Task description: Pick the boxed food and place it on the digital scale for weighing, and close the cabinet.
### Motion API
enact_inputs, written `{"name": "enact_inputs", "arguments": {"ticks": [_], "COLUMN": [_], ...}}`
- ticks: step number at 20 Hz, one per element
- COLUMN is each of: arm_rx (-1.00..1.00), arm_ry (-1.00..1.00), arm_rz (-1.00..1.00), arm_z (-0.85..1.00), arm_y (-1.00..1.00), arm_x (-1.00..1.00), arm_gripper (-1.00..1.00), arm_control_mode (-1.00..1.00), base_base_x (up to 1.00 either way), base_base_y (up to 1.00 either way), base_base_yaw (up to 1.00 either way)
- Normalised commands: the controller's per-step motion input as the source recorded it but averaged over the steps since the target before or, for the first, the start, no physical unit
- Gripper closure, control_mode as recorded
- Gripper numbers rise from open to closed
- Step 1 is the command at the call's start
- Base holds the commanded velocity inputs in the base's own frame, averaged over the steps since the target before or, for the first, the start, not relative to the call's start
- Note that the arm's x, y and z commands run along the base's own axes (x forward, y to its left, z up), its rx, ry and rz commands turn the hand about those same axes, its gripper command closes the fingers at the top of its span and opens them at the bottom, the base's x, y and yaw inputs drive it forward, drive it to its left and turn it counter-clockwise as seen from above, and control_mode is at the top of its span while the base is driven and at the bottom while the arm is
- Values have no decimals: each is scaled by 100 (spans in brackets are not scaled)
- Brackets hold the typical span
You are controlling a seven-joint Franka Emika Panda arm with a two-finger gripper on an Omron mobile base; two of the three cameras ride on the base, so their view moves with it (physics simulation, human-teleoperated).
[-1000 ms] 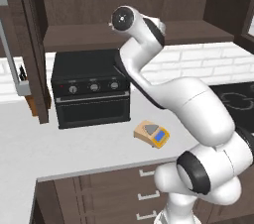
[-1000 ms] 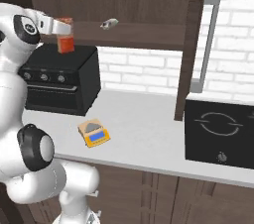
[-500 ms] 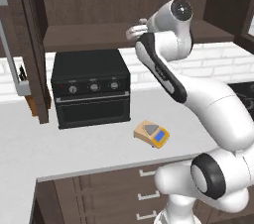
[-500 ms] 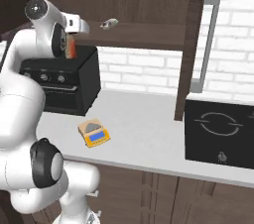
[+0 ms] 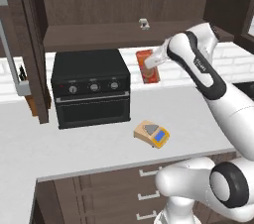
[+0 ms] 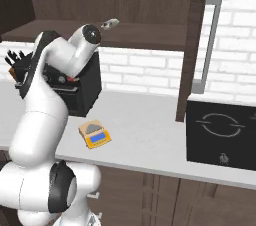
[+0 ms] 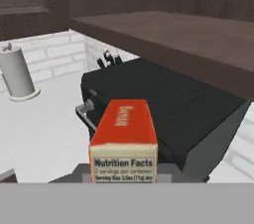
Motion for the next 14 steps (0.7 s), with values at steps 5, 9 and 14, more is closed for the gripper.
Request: {"name": "enact_inputs", "arguments": {"ticks": [5,9,14], "arm_rx": [-7,-1,5], "arm_ry": [11,1,0], "arm_rz": [48,16,17], "arm_z": [-58,-51,-72], "arm_y": [13,0,-3], "arm_x": [-13,0,-3], "arm_gripper": [100,100,100], "arm_control_mode": [-100,-100,-100], "base_base_x": [0,0,0], "base_base_y": [0,0,0], "base_base_yaw": [0,0,0]}}
